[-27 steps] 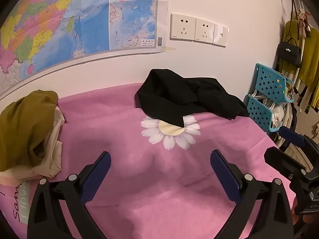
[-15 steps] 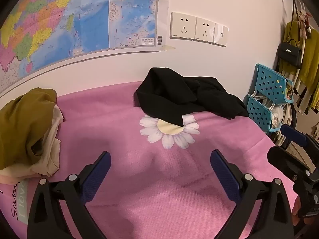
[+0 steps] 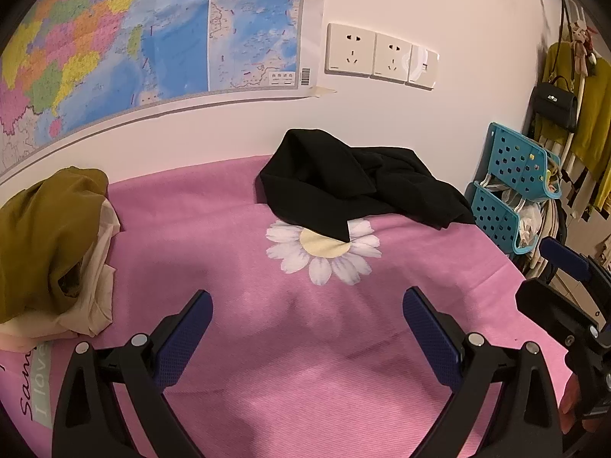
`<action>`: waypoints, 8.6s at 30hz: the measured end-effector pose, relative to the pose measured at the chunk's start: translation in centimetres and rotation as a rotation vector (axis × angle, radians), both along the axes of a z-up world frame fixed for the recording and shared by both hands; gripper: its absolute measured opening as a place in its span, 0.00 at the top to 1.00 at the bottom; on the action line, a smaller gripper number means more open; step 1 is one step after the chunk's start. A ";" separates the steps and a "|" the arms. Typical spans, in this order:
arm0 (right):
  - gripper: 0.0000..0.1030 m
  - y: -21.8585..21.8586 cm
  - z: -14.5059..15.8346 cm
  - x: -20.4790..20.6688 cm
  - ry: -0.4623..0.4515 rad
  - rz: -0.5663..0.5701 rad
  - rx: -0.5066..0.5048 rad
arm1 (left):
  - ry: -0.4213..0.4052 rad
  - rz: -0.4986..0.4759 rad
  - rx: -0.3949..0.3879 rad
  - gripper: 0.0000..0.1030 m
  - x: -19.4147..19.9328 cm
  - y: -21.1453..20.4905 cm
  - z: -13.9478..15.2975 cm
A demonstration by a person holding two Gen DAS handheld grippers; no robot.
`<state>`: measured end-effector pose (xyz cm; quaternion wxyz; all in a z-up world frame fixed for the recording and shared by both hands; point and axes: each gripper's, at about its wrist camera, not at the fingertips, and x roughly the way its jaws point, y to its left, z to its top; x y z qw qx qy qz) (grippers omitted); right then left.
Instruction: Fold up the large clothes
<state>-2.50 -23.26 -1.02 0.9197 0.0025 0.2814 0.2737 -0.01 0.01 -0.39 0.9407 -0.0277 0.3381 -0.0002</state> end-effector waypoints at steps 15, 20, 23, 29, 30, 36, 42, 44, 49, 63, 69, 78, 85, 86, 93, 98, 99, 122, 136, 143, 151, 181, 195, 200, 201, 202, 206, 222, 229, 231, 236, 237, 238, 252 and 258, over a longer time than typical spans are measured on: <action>0.05 -0.1 0.0 0.0 0.002 -0.001 0.003 | 0.012 -0.006 -0.005 0.06 0.5 -0.3 0.1; 0.05 -0.1 -0.1 0.1 0.003 -0.003 0.004 | 0.013 -0.005 -0.004 0.06 0.6 -0.4 0.0; 0.05 -0.2 -0.1 0.1 0.004 -0.002 0.004 | 0.014 -0.007 -0.005 0.06 0.6 -0.4 0.0; 0.05 -0.2 -0.1 0.1 0.006 -0.001 0.008 | 0.012 -0.011 -0.002 0.06 0.7 -0.6 -0.1; 0.05 -0.2 -0.1 0.2 0.004 -0.001 0.007 | 0.011 -0.013 -0.001 0.06 0.7 -0.6 -0.1; 0.05 -0.2 -0.1 0.2 0.005 0.000 0.006 | 0.011 -0.012 -0.002 0.06 0.6 -0.7 0.0; 0.05 -0.3 -0.1 0.2 0.005 0.001 0.007 | 0.009 -0.014 -0.001 0.06 0.6 -0.8 0.1; 0.05 -0.2 -0.1 0.3 0.006 0.001 0.005 | 0.010 -0.016 -0.004 0.06 0.6 -0.7 0.1; 0.05 -0.2 -0.1 0.3 0.005 0.001 0.006 | 0.012 -0.017 -0.007 0.06 0.7 -0.7 0.1; 0.05 -0.1 -0.3 0.8 0.012 0.006 -0.003 | 0.023 -0.015 -0.008 0.06 1.2 -0.9 -0.2; 0.05 0.1 -0.4 1.4 0.010 0.018 -0.018 | 0.035 -0.011 -0.011 0.06 1.7 -0.8 -0.5; 0.05 1.5 -1.2 5.7 -0.011 0.059 -0.145 | 0.069 0.002 0.005 0.06 4.5 -0.1 -1.5; 0.06 3.2 -3.8 15.0 0.025 0.034 -0.311 | 0.095 0.059 0.014 0.06 7.9 2.0 -2.5; 0.06 3.3 -4.1 16.1 0.033 0.023 -0.325 | 0.096 0.067 0.019 0.06 8.3 2.3 -2.6; 0.22 4.2 -8.4 23.3 0.143 0.055 -0.439 | 0.120 0.091 0.038 0.06 10.3 3.2 -3.6; 0.86 1.4 -6.2 21.6 0.122 0.134 -0.350 | 0.143 0.096 0.050 0.06 11.2 3.7 -4.7; 0.86 0.7 -5.4 20.8 0.096 0.135 -0.350 | 0.143 0.097 0.051 0.06 11.3 3.8 -4.7; 0.94 6.0 -1.5 24.5 0.104 0.295 -0.231 | 0.173 0.130 0.067 0.06 12.9 6.4 -6.5; 0.94 -10.0 14.0 22.1 -0.123 0.006 -0.015 | -0.049 -0.300 -0.028 0.07 16.3 1.0 -3.0; 0.94 -10.8 14.8 22.1 -0.140 0.004 0.011 | -0.150 -0.544 0.185 0.07 18.8 -6.8 -4.3; 0.94 -13.5 14.7 22.2 -0.151 -0.047 0.010 | 0.008 -0.449 0.009 0.91 27.2 -8.4 -5.5; 0.94 -21.4 34.8 -7.3 -0.641 0.063 0.270 | -0.818 -0.171 0.043 0.88 -15.2 0.3 30.1; 0.94 -9.5 20.5 4.7 -0.166 0.292 0.290 | -0.286 0.082 0.092 0.87 -10.8 8.9 18.1; 0.93 -2.2 8.8 14.8 0.071 0.229 0.155 | -0.064 0.192 0.081 0.88 -0.9 12.3 6.1; 0.93 -1.1 6.8 15.7 0.110 0.219 0.145 | -0.014 0.217 0.080 0.88 1.0 12.9 3.5; 0.94 0.2 4.4 17.2 0.162 0.209 0.114 | 0.027 0.228 0.086 0.89 2.4 13.2 1.6; 0.93 2.7 -0.4 20.2 0.259 0.183 0.071 | 0.135 0.239 0.053 0.89 6.2 14.8 -3.1; 0.34 2.1 -7.9 27.5 0.514 -0.010 -0.002 | 0.275 0.172 0.027 0.42 10.3 21.0 -5.6; 0.72 2.1 -7.4 22.8 0.477 0.185 -0.210 | 0.322 0.109 0.065 0.39 11.2 20.7 -7.7; 0.95 1.2 -7.5 23.1 0.480 0.164 -0.235 | 0.326 0.103 0.053 0.39 10.9 20.7 -8.0; 0.94 -3.3 -5.2 25.4 0.394 0.009 -0.117 | 0.245 0.086 0.082 0.39 7.6 20.4 -5.4; 0.89 -3.7 -5.9 25.8 0.421 -0.015 -0.103 | 0.230 0.080 0.081 0.39 6.8 20.4 -4.9; 0.76 -3.8 -6.8 25.9 0.447 -0.043 -0.112 | 0.213 0.072 0.086 0.39 5.8 20.5 -4.3; 0.21 -10.6 -3.7 7.1 0.430 0.236 0.057 | 0.104 0.061 0.169 0.31 -6.2 20.1 -2.2; 0.66 -11.2 -5.9 -1.1 0.465 0.330 -0.014 | 0.117 0.068 0.119 0.31 -7.3 19.7 -3.6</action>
